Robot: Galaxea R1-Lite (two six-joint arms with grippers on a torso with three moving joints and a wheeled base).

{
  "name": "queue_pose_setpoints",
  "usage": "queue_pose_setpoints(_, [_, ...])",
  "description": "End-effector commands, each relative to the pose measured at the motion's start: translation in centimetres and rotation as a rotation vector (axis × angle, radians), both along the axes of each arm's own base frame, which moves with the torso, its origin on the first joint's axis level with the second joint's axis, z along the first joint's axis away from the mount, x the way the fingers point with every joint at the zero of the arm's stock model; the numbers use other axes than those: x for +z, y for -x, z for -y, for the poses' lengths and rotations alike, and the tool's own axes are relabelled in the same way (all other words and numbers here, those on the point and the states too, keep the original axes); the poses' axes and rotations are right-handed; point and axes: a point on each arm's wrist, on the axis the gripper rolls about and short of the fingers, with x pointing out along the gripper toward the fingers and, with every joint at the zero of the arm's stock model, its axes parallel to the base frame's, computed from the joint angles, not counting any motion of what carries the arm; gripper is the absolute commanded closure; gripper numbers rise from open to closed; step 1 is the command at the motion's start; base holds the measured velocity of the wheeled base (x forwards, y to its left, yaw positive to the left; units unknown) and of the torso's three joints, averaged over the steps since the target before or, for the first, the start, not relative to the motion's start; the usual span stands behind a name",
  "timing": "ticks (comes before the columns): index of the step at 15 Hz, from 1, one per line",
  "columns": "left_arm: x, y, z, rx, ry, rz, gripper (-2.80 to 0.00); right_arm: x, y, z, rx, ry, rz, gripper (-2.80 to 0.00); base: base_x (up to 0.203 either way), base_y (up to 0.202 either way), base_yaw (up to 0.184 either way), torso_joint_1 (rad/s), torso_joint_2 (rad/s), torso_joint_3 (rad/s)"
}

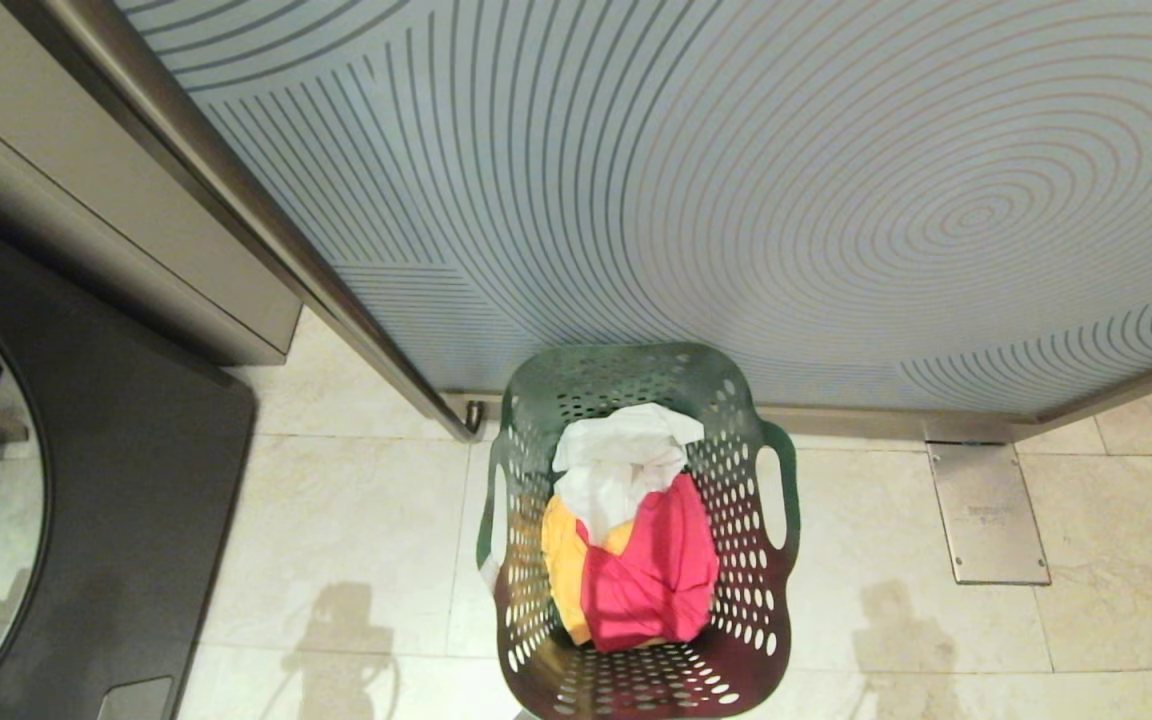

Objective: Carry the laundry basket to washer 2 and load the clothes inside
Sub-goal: Pick up the clothes basket and put it beside the washing machine

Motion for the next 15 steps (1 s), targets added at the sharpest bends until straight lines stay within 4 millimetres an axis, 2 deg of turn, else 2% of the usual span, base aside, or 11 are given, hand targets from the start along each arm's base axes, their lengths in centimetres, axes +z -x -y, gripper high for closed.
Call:
queue_pose_setpoints(1, [2.1,0.7,0.0,0.000,-0.004,0.058,0.00,0.4,0.1,0.0,0.007,0.065,0.010,0.00,0.000,0.000,0.000,0.000,0.00,0.000])
queue_pose_setpoints(3, [6.7,2.1,0.0,0.002,-0.013,0.091,0.00,4.2,1.0,0.0,0.006,0.069,0.054,0.00,0.000,0.000,0.000,0.000,0.00,0.000])
queue_pose_setpoints(4, [9.8,2.6,0.0,-0.003,-0.014,0.084,0.00,7.4,1.5,0.0,0.006,0.037,0.066,0.00,0.000,0.000,0.000,0.000,0.00,0.000])
queue_pose_setpoints(5, [12.6,2.2,0.0,-0.029,-0.014,0.030,0.00,10.3,1.2,0.0,0.014,-0.017,0.026,0.00,0.000,0.000,0.000,0.000,0.00,0.000])
queue_pose_setpoints(6, [14.7,0.3,0.1,-0.087,-0.012,-0.072,0.00,12.3,-0.3,-0.1,0.031,-0.095,-0.076,0.00,0.000,0.000,0.000,0.000,0.00,0.000])
queue_pose_setpoints(8, [16.3,-4.9,0.6,-0.237,0.014,-0.308,0.00,14.2,-4.6,-0.3,0.082,-0.279,-0.319,0.00,0.000,0.000,0.000,0.000,0.00,0.000])
queue_pose_setpoints(9, [16.4,-7.2,0.8,-0.309,0.033,-0.398,0.00,14.5,-6.5,-0.4,0.118,-0.363,-0.425,-2.39,0.000,0.000,0.000,0.000,0.00,0.000])
queue_pose_setpoints(10, [16.2,-9.1,1.1,-0.381,0.051,-0.470,0.00,14.6,-8.1,-0.6,0.145,-0.443,-0.518,-2.80,0.000,0.000,0.000,0.000,0.00,0.000])
queue_pose_setpoints(11, [15.4,-10.4,1.5,-0.441,0.066,-0.542,-2.80,14.4,-9.2,-0.7,0.161,-0.526,-0.607,-2.80,0.000,0.000,0.000,0.000,0.00,0.000])
queue_pose_setpoints(13, [12.8,-10.9,2.2,-0.500,0.051,-0.666,-2.80,13.6,-10.0,-1.0,0.194,-0.596,-0.713,-2.80,0.000,0.000,0.000,0.000,0.00,0.000])
queue_pose_setpoints(15, [10.9,-12.5,2.9,-0.438,0.004,-0.767,-2.80,12.5,-11.9,-1.4,0.190,-0.605,-0.824,-2.80,0.000,0.000,0.000,0.000,0.00,0.000])
